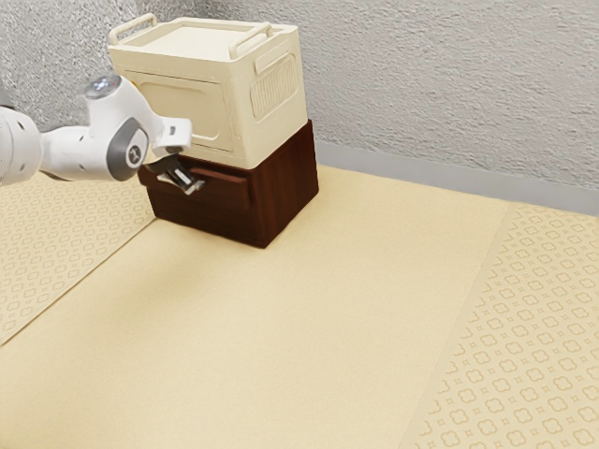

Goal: Push the drawer handle with one arm to close the drawer

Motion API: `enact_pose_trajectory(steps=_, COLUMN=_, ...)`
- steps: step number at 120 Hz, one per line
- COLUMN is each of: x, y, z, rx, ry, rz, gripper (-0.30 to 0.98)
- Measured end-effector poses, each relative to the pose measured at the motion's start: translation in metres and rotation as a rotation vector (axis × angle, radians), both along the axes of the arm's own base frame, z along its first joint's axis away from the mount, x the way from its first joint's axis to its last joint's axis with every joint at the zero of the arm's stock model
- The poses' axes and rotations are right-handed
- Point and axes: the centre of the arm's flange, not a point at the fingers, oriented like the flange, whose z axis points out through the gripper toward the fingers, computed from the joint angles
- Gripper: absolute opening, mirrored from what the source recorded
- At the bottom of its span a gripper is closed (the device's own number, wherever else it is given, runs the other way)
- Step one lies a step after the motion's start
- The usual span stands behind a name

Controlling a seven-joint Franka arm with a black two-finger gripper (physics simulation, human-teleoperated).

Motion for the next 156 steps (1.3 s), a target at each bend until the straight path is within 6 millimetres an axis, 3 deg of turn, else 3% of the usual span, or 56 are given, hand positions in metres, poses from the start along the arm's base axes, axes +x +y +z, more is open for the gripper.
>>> enact_pose_trajectory(steps=31, x=0.018, y=-0.006, z=-0.013, rx=-0.007, ry=-0.002, rz=-0.024, gripper=-0.10)
enact_pose_trajectory(steps=105, x=0.030, y=-0.005, z=-0.017, rx=-0.002, ry=-0.009, rz=-0.049, gripper=-0.09)
enact_pose_trajectory(steps=109, x=0.023, y=-0.008, z=-0.010, rx=-0.003, ry=-0.006, rz=-0.048, gripper=-0.05)
enact_pose_trajectory(steps=125, x=-0.044, y=-0.020, z=0.029, rx=0.003, ry=0.059, rz=-0.004, gripper=-0.09)
enact_pose_trajectory(steps=141, x=-0.106, y=-0.045, z=0.076, rx=-0.001, ry=0.147, rz=0.059, gripper=0.21)
enact_pose_trajectory(steps=156, x=-0.129, y=-0.067, z=0.078, rx=-0.064, ry=0.294, rz=0.106, gripper=0.42)
